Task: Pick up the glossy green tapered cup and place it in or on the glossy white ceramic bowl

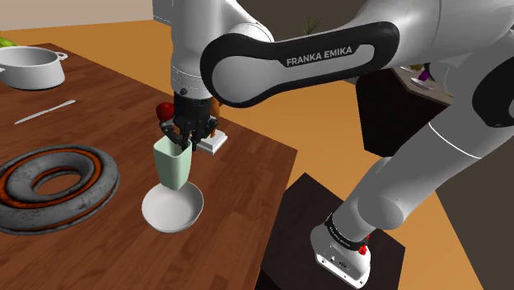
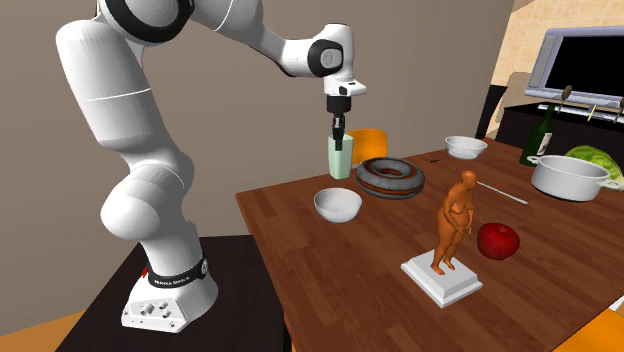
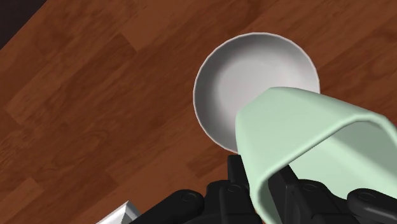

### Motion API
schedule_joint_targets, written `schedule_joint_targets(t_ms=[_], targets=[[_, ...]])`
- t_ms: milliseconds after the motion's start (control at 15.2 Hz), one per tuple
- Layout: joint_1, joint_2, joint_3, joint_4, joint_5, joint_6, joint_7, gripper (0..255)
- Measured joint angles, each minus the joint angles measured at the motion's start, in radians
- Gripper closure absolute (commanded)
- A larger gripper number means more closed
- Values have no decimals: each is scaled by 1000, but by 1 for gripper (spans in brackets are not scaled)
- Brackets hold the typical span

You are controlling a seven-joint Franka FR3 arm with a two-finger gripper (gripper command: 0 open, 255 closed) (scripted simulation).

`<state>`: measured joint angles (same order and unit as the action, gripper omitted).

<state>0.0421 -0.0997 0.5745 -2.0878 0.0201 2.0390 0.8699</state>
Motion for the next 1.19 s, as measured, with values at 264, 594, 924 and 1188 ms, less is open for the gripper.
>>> schedule_joint_targets(t_ms=[264,594,924,1188], targets=[[0,20,4,-36,-12,53,10,255],[1,49,9,-77,-30,117,25,255],[2,83,12,-114,-54,182,44,255],[3,113,14,-139,-78,232,63,255]])
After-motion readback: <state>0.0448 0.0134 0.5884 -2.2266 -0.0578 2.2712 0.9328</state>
